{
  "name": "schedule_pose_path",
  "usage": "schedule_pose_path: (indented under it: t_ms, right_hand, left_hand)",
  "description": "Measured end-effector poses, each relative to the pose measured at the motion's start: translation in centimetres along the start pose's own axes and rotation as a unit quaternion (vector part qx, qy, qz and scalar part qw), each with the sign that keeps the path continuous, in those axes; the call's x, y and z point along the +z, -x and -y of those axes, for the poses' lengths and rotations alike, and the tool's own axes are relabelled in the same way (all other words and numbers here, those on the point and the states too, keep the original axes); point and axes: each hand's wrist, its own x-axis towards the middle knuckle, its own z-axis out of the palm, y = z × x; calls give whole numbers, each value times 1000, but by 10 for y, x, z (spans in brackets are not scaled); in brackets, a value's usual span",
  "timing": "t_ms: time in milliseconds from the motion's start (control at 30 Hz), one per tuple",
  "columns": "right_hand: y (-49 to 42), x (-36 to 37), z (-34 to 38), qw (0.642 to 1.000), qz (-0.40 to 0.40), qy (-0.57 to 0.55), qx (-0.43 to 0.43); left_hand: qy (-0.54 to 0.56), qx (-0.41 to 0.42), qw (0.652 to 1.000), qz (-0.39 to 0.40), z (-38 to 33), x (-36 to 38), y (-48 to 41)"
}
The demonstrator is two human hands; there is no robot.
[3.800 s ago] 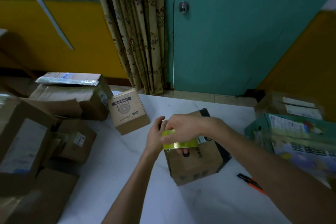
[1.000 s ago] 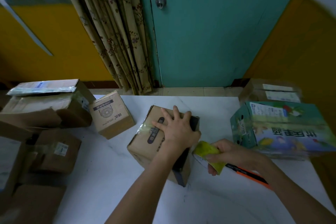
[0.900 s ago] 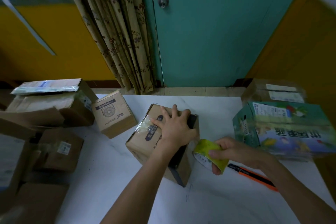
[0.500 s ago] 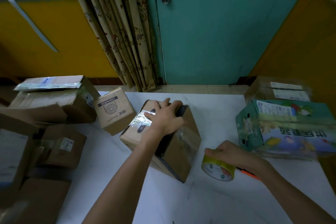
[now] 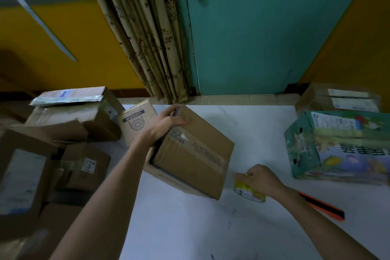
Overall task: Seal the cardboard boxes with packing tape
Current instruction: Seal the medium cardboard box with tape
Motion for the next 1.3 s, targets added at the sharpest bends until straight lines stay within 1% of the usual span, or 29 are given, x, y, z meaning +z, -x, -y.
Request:
schedule_pose_path:
  t_ms: [100, 167, 233, 333, 433, 533, 600, 667, 700, 767, 800, 867, 900, 967, 1000, 1033, 1100, 1133, 1233, 1300]
  right_hand:
    - [-9, 8, 14, 1000, 24, 13, -7]
    - [-11, 8, 15, 999, 39, 19, -10]
    - [-7, 5, 10, 998, 37, 45, -17]
    - [3, -7, -5, 997, 26, 68, -21]
    - [14, -22, -19, 998, -4, 66, -11]
    - [21, -40, -26, 998, -41, 40, 0]
    - [21, -46, -25, 998, -57, 31, -11]
    - [21, -46, -18, 998, -52, 39, -16]
    - [20, -46, -15, 998, -48, 47, -17]
    - [18, -44, -15, 998, -43, 40, -12]
    - [18, -43, -15, 998, -42, 34, -10]
    - [21, -41, -16, 999, -39, 34, -9]
    - [22, -39, -17, 999, -36, 34, -9]
    - [24, -33, -20, 999, -41, 25, -9]
    - [24, -32, -21, 999, -43, 20, -9]
    - [23, -31, -23, 999, -44, 16, -9]
    - [21, -29, -24, 999, -43, 9, -10]
    - [21, -29, -23, 999, -43, 4, -13]
    - [21, -29, -23, 999, -46, 6, -21]
    - [21, -29, -26, 998, -52, 16, -25]
  left_hand:
    - [52, 1, 999, -5, 13, -9, 5]
    - [57, -2, 998, -7, 16, -9, 7]
    - [51, -10, 999, 11, 17, -3, 7]
    - [60, -8, 998, 34, 17, 17, 8]
    - [93, 7, 995, 41, 23, 34, 11]
    - [136, -31, 990, 26, 43, 42, 16]
    - [152, -52, 987, 16, 60, 49, 25]
    - [158, -45, 986, -4, 70, 59, 33]
    - [133, -36, 990, -27, 72, 63, 32]
    - [23, -29, 996, -78, 69, 72, 27]
    - [-44, -29, 992, -112, 67, 78, 26]
    - [-153, -17, 972, -176, 66, 89, 28]
    - [-181, -12, 963, -200, 68, 94, 31]
    - [-200, -8, 954, -222, 72, 99, 35]
    - [-213, -10, 951, -226, 71, 100, 36]
    - [-249, -9, 941, -228, 71, 101, 35]
    - [-351, 11, 910, -221, 67, 105, 33]
    - [-381, 26, 900, -211, 62, 110, 33]
    - [-402, 68, 899, -161, 43, 145, 41]
    - [-418, 104, 896, -110, 27, 179, 50]
